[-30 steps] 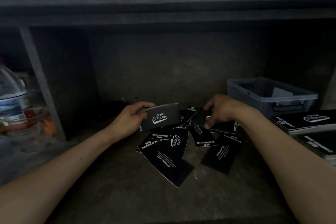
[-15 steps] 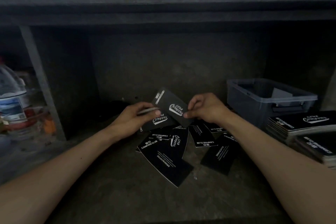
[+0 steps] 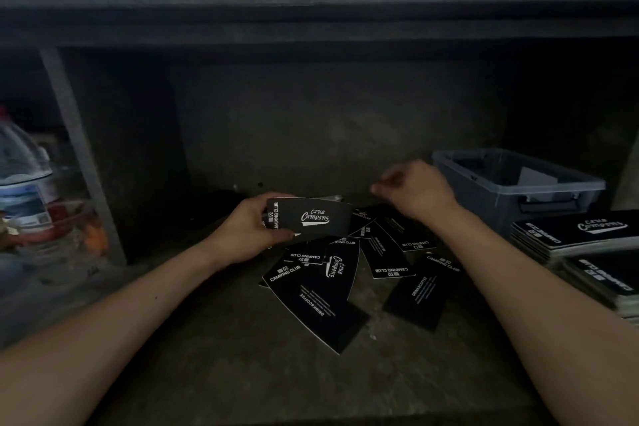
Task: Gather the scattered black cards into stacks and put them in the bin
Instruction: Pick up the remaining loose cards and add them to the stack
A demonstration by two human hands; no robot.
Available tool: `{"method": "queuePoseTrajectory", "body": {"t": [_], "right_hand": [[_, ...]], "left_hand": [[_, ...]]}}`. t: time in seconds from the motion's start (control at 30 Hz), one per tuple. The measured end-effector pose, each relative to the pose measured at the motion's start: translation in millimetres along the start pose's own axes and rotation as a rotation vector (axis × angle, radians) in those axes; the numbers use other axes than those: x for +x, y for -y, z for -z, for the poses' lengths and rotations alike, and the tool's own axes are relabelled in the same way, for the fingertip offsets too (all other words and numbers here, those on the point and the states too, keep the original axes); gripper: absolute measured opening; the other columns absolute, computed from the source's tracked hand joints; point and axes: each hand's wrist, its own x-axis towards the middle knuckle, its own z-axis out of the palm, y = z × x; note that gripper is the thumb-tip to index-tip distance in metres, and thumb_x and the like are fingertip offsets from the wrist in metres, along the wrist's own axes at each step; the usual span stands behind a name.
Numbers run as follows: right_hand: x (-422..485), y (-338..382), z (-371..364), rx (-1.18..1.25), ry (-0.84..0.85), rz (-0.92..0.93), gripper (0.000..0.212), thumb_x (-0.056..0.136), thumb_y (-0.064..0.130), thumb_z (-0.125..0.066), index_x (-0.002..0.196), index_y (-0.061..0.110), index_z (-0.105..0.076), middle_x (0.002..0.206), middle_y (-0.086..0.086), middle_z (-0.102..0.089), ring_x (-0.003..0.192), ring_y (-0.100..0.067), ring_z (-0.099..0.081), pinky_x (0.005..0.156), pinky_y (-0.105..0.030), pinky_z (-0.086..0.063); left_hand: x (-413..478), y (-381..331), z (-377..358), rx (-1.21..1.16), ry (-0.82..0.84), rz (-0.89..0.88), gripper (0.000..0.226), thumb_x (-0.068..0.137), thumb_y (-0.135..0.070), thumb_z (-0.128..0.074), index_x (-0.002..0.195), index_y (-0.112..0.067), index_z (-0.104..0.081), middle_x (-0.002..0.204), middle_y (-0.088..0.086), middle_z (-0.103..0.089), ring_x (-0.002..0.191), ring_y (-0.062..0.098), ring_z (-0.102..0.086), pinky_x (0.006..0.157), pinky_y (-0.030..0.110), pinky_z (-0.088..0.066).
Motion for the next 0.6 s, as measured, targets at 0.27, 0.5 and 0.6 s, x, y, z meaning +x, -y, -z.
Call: {"method": "queuePoseTrajectory", "body": {"t": [0.27,0.5,0.6], "right_hand": [[-4,-8,8,-0.29,0.361,-0.321,0.074,0.065,0.034,-0.089,0.124,0.003,-0.056,0.123,-0.011,-0.062,0.107,-0.027,-0.062,0.083,-0.033,-0.055],[5,-13,19,-0.247,0.237,-0.317,0.05,0.077,0.033,-0.08,0.119,0.009,-0.066,0.122,-0.008,-0.065,0.107,-0.023,-0.062,0.084,-0.026,-0.05],[5,-9,25,-0.193,0.135,-0.322,0.034,0.081,0.03,-0.075,0.11,0.013,-0.07,0.115,-0.006,-0.067,0.101,-0.024,-0.063,0.081,-0.025,-0.049]], "left_hand": [[1,3,1,-0.045,0.011,0.002,0.078,0.068,-0.001,-0.089,0.132,-0.028,-0.054,0.106,0.002,-0.072,0.095,0.011,-0.073,0.081,0.019,-0.058],[2,2,2,-0.014,0.038,-0.041,0.052,0.083,0.009,-0.073,0.119,-0.026,-0.062,0.115,-0.005,-0.07,0.098,-0.002,-0.068,0.086,0.013,-0.052],[2,2,1,-0.004,0.032,-0.043,0.052,0.083,0.01,-0.072,0.119,-0.027,-0.062,0.114,-0.008,-0.07,0.096,-0.006,-0.067,0.086,0.011,-0.051]]}}
